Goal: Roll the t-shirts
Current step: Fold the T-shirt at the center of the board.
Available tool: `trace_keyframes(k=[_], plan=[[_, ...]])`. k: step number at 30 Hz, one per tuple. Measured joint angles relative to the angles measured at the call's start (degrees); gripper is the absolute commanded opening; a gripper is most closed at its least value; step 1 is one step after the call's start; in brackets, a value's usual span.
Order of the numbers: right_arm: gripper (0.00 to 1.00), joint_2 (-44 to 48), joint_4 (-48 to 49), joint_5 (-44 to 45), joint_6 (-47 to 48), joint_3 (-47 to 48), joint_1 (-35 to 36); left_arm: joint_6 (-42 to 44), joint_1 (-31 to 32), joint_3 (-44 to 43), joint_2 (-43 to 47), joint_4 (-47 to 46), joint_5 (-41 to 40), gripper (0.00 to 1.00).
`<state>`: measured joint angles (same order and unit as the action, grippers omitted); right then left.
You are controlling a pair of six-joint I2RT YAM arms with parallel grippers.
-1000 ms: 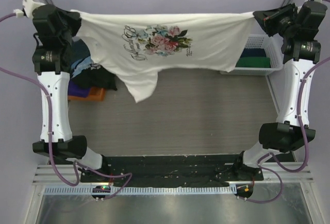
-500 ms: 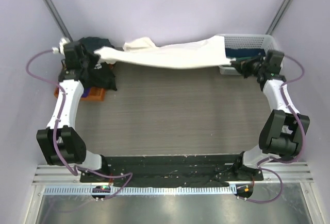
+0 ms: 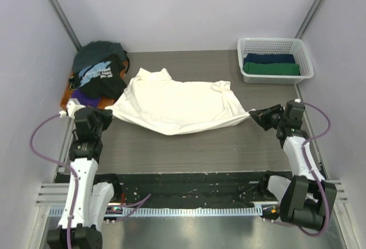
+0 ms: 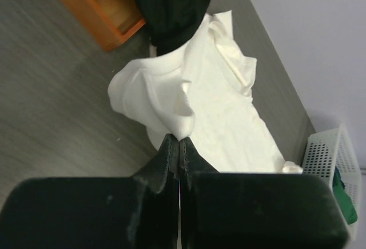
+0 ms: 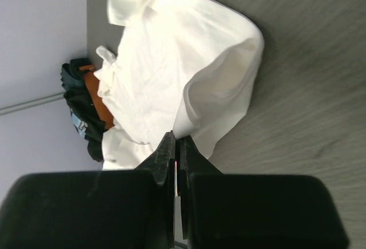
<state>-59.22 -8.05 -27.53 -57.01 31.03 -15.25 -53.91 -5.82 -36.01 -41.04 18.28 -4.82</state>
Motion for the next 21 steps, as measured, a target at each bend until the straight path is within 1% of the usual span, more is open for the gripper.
trace_keyframes(k=[1,5,9,10,11,12,13,14,15,16,18,21], plan=[[0.01,1.73,-1.18,0.7,0.81,-2.32,0.0,0.15,0.02,1.38,2.56,1.77,-0.7,0.0],[0.01,8.83,-6.12,3.26,3.26,-5.99,-0.04,-0.2,0.02,4.63,13.05,10.54,-3.76,0.0],[0.02,18.32,-13.73,7.41,4.46,-8.74,-0.17,-4.42,0.72,7.26,22.21,18.58,-6.36,0.0],[0.05,20.81,-15.56,8.68,4.42,-9.22,-0.2,-5.75,0.92,7.45,23.67,20.65,-6.78,0.03],[0.11,24.5,-18.47,10.58,4.39,-9.79,-0.2,-7.54,1.18,7.58,24.72,22.95,-7.52,0.08],[0.22,26.75,-20.37,11.69,4.31,-10.05,-0.22,-8.66,1.29,7.65,25.11,24.33,-8.07,0.19],[0.5,29.33,-22.56,13.03,4.04,-10.19,-0.24,-9.88,1.4,7.67,25.31,25.97,-8.83,0.41],[0.59,31.8,-24.5,14.19,3.72,-10.23,-0.24,-11.41,1.6,7.67,25.33,27.82,-10.08,0.46],[0.65,33.79,-25.97,15.15,3.02,-10.27,-0.24,-12.04,1.7,7.67,25.31,29.05,-11.02,0.51],[0.66,36.04,-27.71,16.31,3.02,-10.27,-0.26,-13.84,1.75,7.67,25.18,30.62,-12.37,0.54],[0.66,39.08,-30.62,17.84,2.8,-10.27,-0.26,-15.61,1.75,7.5,24.57,33.16,-14.69,0.55],[0.65,40.19,-34.16,19.65,2.89,-10.21,-0.26,-16.31,1.75,6.08,23.12,36.28,-17.7,0.56]])
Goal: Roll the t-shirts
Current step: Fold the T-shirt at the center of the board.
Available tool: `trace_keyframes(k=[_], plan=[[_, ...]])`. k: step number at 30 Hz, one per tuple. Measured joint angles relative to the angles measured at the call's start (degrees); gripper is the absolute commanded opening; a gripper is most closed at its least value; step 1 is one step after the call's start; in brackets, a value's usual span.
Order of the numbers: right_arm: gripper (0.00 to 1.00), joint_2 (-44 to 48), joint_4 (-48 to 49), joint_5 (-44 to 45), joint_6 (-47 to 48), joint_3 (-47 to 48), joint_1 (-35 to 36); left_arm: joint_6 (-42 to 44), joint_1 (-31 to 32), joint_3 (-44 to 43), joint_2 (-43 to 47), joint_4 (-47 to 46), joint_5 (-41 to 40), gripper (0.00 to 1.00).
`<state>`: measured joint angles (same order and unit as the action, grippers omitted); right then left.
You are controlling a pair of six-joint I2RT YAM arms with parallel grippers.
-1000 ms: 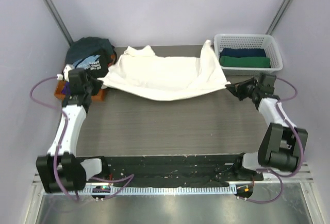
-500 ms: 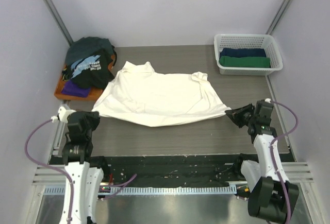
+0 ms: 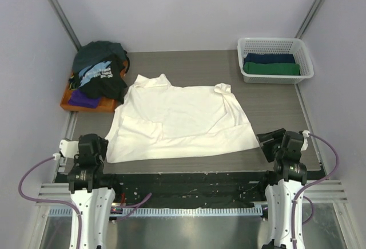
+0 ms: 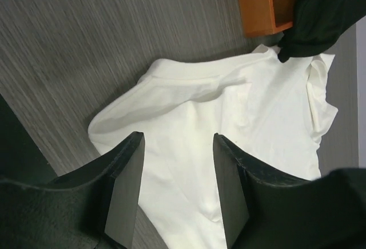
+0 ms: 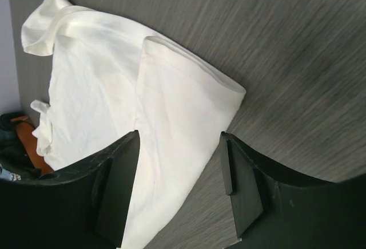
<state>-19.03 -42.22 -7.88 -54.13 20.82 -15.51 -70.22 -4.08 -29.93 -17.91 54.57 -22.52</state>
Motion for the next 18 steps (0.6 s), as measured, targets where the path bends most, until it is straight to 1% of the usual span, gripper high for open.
trace_keyframes(k=[2,3,4,6,8,10,13,16,18], plan=[[0.6,-0.57,-1.49,1.16,0.52,0.44,0.0,0.57,0.0,-1.46,0.02,0.61,-1.62,0.55],[0.53,-0.94,-1.66,1.33,0.85,0.76,0.0,1.09,0.0,-1.97,0.17,0.37,-1.86,0.55],[0.51,-1.68,-1.66,1.38,1.7,1.46,0.0,2.91,0.0,-2.43,0.46,-0.7,-1.42,0.55],[0.52,-4.11,0.31,0.66,3.56,3.08,0.0,6.67,0.0,-2.56,0.35,-4.22,0.63,0.55],[0.54,-8.5,3.63,-1.51,6.21,5.2,0.0,10.88,0.0,-2.58,-1.66,-8.48,5.77,0.55],[0.54,-13.86,7.82,-5.44,9.66,7.34,0.0,13.84,0.0,-2.62,-5.44,-12.48,10.67,0.54],[0.54,-20.65,13.66,-10.36,13.86,10.01,0.2,17.57,0.04,-3.48,-13.84,-18.23,17.86,0.54],[0.54,-27.04,18.95,-12.76,16.9,12.35,1.46,20.09,0.39,-3.67,-20.92,-25.57,24.5,0.56],[0.54,-30.01,21.33,-12.9,18.12,13.79,3.19,20.57,0.94,-3.65,-22.82,-29.38,26.51,0.57]])
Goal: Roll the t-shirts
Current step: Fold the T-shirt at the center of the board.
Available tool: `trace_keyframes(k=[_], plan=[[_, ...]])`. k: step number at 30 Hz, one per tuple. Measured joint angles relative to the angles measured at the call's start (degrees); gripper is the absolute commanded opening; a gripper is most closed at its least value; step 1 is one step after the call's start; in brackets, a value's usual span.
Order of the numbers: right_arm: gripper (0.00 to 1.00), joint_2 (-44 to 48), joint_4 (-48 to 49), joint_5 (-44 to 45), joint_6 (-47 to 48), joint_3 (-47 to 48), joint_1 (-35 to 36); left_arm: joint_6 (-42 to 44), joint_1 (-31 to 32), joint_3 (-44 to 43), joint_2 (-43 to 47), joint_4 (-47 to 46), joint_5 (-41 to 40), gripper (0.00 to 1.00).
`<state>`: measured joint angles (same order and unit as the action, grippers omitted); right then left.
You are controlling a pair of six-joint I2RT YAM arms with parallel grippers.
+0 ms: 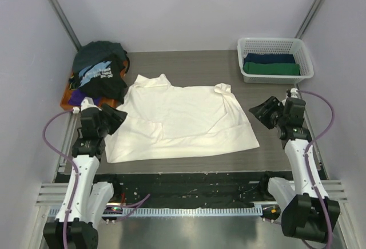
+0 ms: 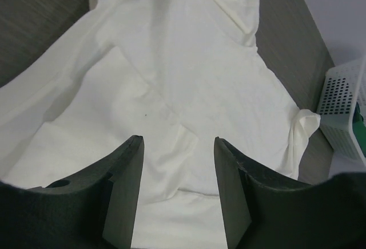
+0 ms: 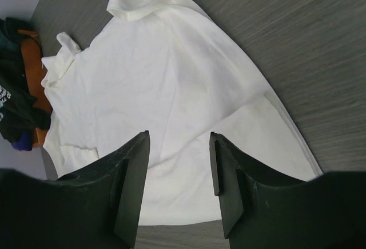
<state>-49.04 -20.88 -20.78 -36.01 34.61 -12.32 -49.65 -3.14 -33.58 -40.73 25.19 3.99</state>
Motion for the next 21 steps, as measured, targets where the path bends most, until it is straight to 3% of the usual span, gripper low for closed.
trace_keyframes(k=[10,15,21], plan=[[0.51,-23.54,5.88,13.38,9.18,19.26,22.53,3.15,5.09,-7.48,-18.25,-13.68,1.57,0.56],[0.6,-35.19,5.46,22.62,14.16,29.09,28.68,3.65,5.49,-11.04,-23.8,-17.38,1.53,0.56],[0.61,-46.64,4.02,34.38,18.1,38.14,35.45,3.61,5.66,-11.43,-26.12,-21.79,0.11,0.56]])
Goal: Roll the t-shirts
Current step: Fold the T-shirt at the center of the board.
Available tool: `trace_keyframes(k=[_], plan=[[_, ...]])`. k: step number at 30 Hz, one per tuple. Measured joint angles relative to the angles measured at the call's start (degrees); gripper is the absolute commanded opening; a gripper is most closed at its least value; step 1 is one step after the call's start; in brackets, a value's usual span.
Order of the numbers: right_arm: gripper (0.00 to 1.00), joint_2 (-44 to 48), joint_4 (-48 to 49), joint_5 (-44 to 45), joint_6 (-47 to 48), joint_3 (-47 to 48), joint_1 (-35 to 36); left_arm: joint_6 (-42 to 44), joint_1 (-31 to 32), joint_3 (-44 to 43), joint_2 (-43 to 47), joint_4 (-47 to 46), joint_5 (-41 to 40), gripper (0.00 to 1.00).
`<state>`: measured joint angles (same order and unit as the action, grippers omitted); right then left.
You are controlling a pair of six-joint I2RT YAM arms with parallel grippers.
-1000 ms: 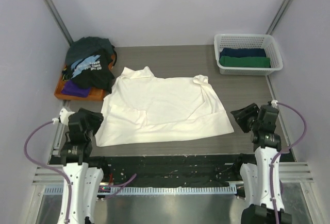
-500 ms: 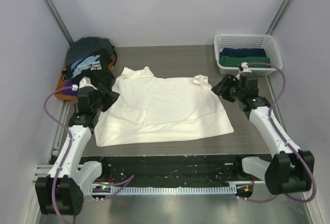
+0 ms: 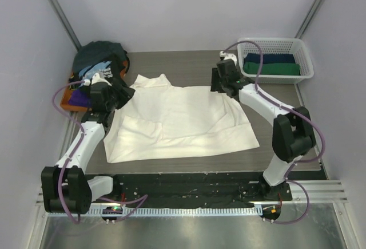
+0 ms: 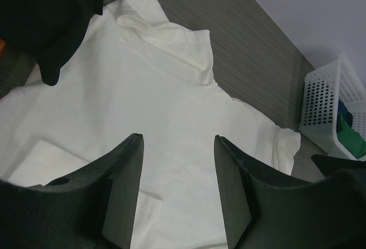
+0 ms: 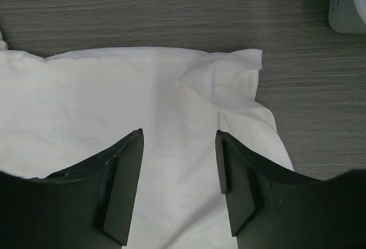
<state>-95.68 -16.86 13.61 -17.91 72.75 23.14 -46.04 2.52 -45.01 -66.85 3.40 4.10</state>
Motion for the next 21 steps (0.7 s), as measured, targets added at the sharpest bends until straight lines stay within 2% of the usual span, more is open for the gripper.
trace_keyframes(k=[6,11,16,21], plan=[[0.59,-12.98,-2.32,12.59,3.72,10.54,5.62,-0.02,0.44,0.0,-2.03,-2.8,-0.44,0.56],[0.52,-20.63,-4.39,21.4,6.97,16.06,8.04,0.0,0.48,0.02,-2.1,-4.46,-0.63,0.56],[0.49,-25.0,-5.57,28.68,9.38,19.47,8.98,-0.33,0.48,0.35,-2.08,-6.64,-0.57,0.56],[0.44,-25.35,-5.73,33.0,10.99,19.78,9.01,-0.59,0.48,0.76,-2.08,-7.96,-0.42,0.56]])
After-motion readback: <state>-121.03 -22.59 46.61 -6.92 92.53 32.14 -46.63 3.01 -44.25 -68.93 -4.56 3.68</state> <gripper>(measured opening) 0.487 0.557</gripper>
